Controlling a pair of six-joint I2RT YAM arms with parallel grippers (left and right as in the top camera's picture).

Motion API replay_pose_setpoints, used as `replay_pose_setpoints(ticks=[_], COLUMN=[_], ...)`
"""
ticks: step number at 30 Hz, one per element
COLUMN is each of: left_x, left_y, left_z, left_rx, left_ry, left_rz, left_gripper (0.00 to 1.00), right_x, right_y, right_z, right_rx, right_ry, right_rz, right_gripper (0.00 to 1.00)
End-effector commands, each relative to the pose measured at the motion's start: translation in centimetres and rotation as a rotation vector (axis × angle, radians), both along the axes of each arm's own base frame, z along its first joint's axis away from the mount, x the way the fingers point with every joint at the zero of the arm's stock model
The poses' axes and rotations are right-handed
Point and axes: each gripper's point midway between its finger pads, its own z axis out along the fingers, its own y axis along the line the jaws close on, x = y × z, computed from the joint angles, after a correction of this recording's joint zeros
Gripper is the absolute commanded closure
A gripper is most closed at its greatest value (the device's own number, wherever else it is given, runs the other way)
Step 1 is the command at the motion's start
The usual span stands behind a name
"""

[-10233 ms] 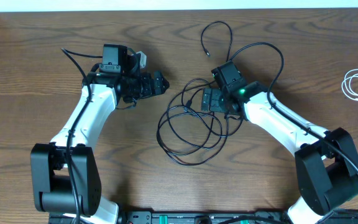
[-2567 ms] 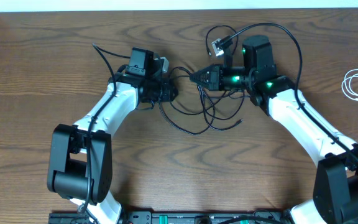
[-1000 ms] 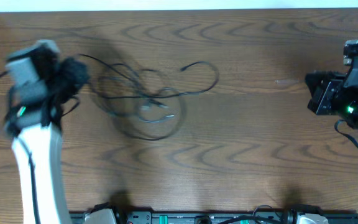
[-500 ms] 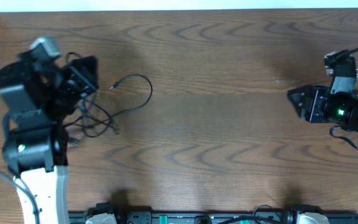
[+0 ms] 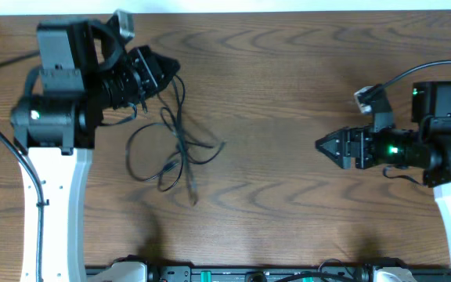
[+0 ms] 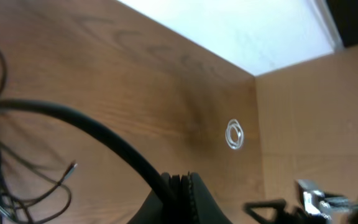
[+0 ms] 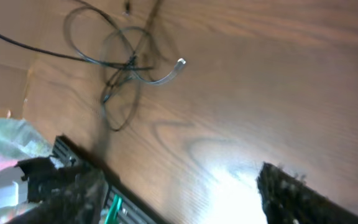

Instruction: Untangle cables

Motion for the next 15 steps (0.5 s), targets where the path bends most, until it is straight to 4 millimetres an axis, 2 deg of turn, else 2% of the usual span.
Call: replay_pose_setpoints(ticks=[1,4,6,12,15], left_x=[-0.2,-0.6,-0.7,-1.0,-1.6], left_y=[-1.0,-1.0,-0.2,5.8,7.7], left_z=[2.3,2.1,1.1,-2.8,-4.2], left_rx=[0.047,0.075,0.12,0.412,0.505], left_ry=[-0.071,-0.047,-0.008,0.123,0.184], left_rz=[-0.084,-0.105,-0.073,0.159,0.216], left_gripper=[0.93,0.93,0.93,0.93,0.92], right_x=[-0.6,-0.5,-0.3,0.2,0.3], right_y=[2.4,4.0,4.9,7.0,8.3], right_z=[-0.1,-0.4,-0.9,-3.2,-4.5], right_rx=[0.108,0.176,0.207,0.232,0.219], right_ry=[-0.025,-0.059,-0.061,-0.031,-0.026], right_rz=[0.111,0.176,0.197,0.224,0.261], right_gripper=[0.21,0.18,0.18,0.16,0.14])
